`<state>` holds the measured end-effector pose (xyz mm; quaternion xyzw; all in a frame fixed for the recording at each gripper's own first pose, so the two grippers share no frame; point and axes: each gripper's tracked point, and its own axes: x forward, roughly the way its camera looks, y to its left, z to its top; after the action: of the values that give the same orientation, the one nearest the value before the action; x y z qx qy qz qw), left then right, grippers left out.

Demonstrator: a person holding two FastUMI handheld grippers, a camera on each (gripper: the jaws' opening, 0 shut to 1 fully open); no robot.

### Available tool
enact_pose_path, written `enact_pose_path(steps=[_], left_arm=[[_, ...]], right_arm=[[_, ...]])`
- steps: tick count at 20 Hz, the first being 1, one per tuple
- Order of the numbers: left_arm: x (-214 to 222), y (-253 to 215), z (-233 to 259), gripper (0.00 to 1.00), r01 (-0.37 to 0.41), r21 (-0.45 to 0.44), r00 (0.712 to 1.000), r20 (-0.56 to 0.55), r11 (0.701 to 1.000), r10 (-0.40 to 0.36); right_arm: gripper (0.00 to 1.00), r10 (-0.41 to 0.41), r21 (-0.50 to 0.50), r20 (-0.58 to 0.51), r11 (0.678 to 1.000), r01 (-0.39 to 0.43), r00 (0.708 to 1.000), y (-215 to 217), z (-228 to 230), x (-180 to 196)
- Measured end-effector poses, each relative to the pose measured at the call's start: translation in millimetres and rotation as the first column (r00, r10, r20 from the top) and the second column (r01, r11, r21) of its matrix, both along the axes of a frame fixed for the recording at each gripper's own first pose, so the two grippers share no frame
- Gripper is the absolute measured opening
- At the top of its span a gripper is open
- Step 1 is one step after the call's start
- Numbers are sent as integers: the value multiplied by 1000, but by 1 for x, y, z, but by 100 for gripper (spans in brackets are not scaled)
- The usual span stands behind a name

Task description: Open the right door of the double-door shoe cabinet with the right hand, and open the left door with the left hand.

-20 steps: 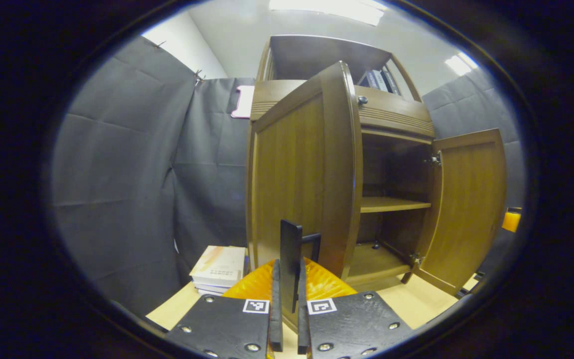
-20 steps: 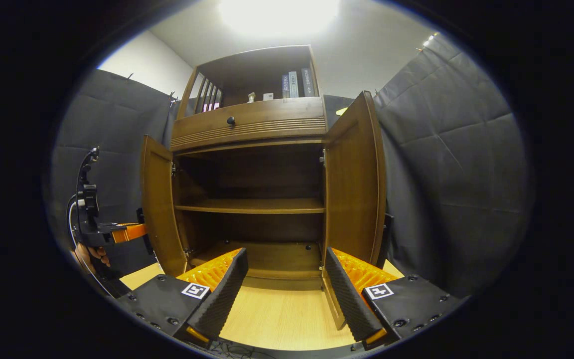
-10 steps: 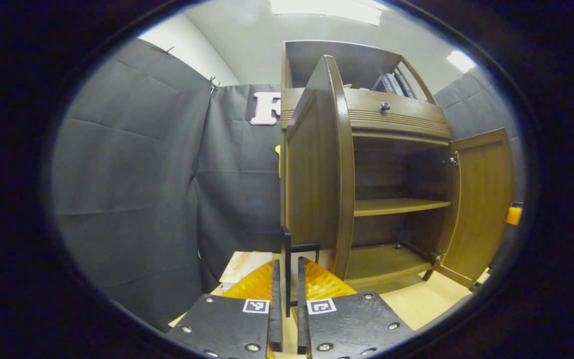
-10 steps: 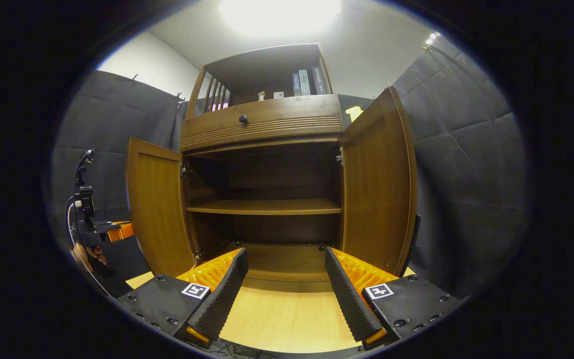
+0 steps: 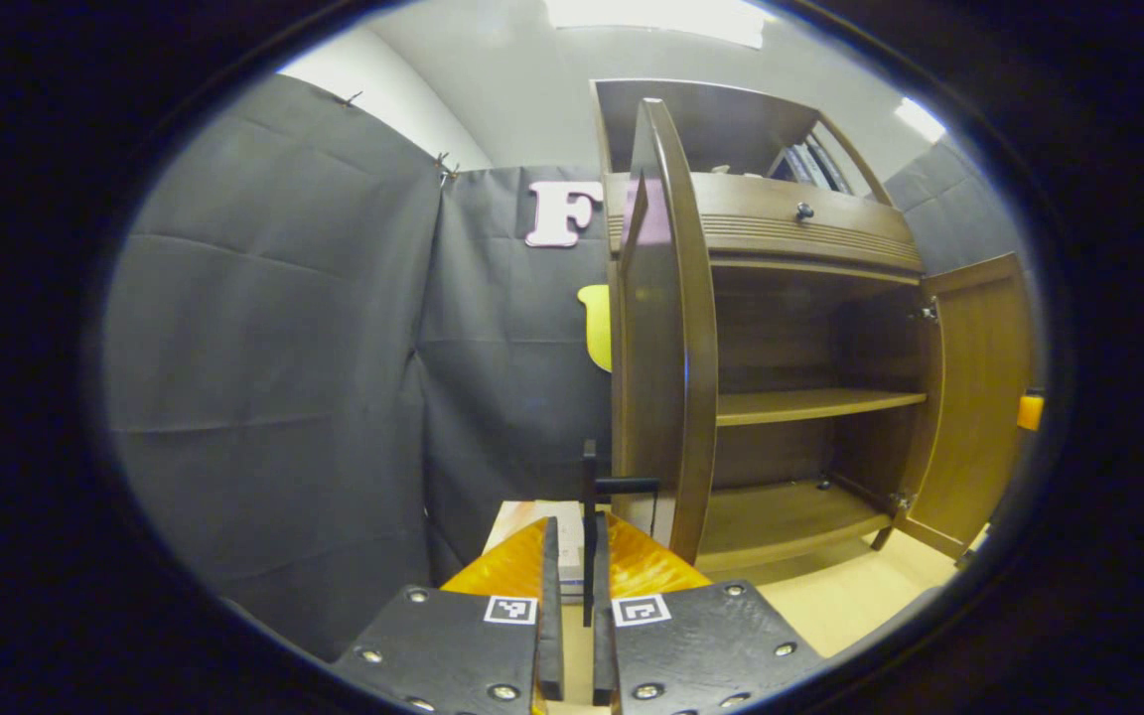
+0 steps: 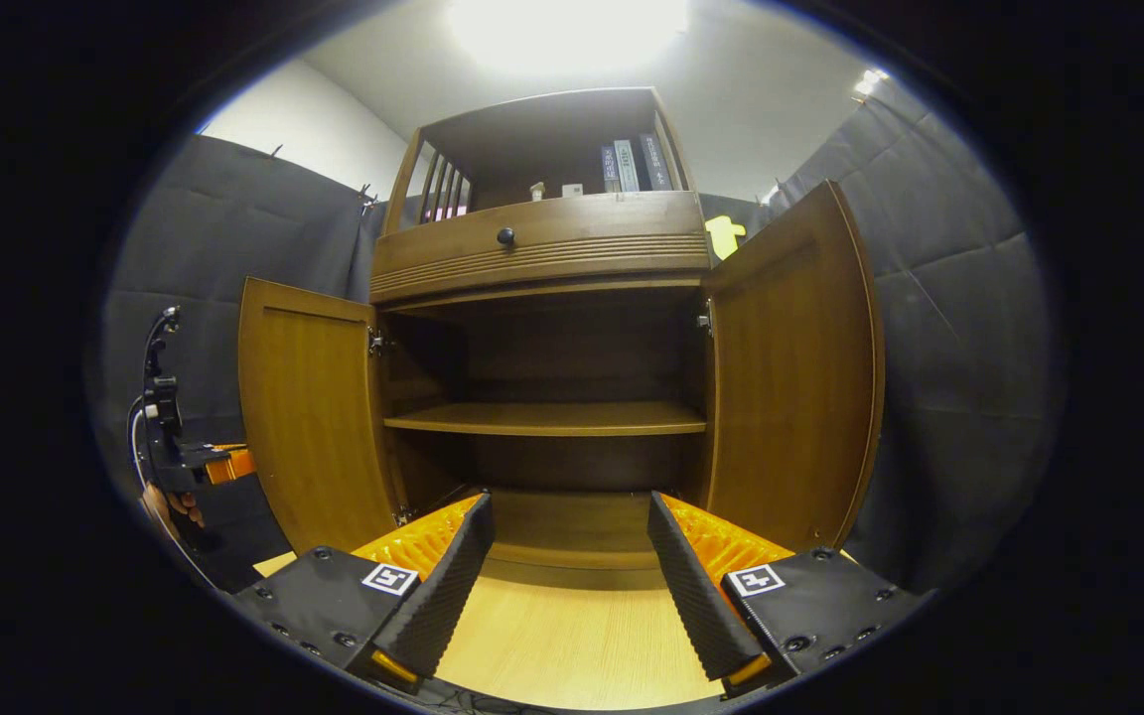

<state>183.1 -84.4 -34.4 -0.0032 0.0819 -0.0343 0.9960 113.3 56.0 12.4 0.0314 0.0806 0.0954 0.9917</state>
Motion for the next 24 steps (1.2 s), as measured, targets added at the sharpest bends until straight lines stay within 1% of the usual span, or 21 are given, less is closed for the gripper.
enact_pose_path(steps=[1,3,4,6,8,10,15,17,20,21,22,23,24], left_arm=[[-1,2,0,11,6,-1,1000,1,1000,-6],[-3,0,0,15,11,-16,1000,1,1000,-11],[-4,1,0,15,8,-23,1000,2,1000,-8],[-3,4,3,11,-14,-28,1000,9,1000,14],[-2,5,5,12,-34,-39,999,22,999,35],[-3,0,6,13,-28,-59,999,22,998,29],[-4,6,13,14,-40,-30,997,71,999,42],[-5,7,14,14,-39,-20,996,76,999,40],[-5,7,18,14,-25,5,996,82,1000,24],[-6,7,20,13,-18,11,996,90,1000,17],[-5,7,21,14,-14,11,995,95,1000,13],[-6,6,21,11,-12,7,996,93,1000,11],[-6,5,21,12,-9,-1,996,92,1000,9]], right_arm=[[96,-11,-2,-2,1000,11,1000,1,0,1],[97,-40,-6,3,999,40,999,4,3,4],[97,-58,-11,7,998,58,998,4,3,4],[96,-89,-14,19,996,89,996,2,8,3],[96,-103,-2,38,995,103,994,2,17,1],[96,-111,-6,51,994,112,992,1,23,1],[97,-99,-10,78,995,100,992,-13,35,-6],[97,-91,-3,73,996,92,993,-19,34,-15],[97,-103,4,79,995,103,991,-40,39,-31],[96,-112,5,84,994,112,990,-49,41,-37],[97,-118,9,87,993,118,989,-55,41,-42],[96,-120,11,88,993,120,989,-61,42,-47],[97,-123,9,89,992,123,988,-68,41,-52]])
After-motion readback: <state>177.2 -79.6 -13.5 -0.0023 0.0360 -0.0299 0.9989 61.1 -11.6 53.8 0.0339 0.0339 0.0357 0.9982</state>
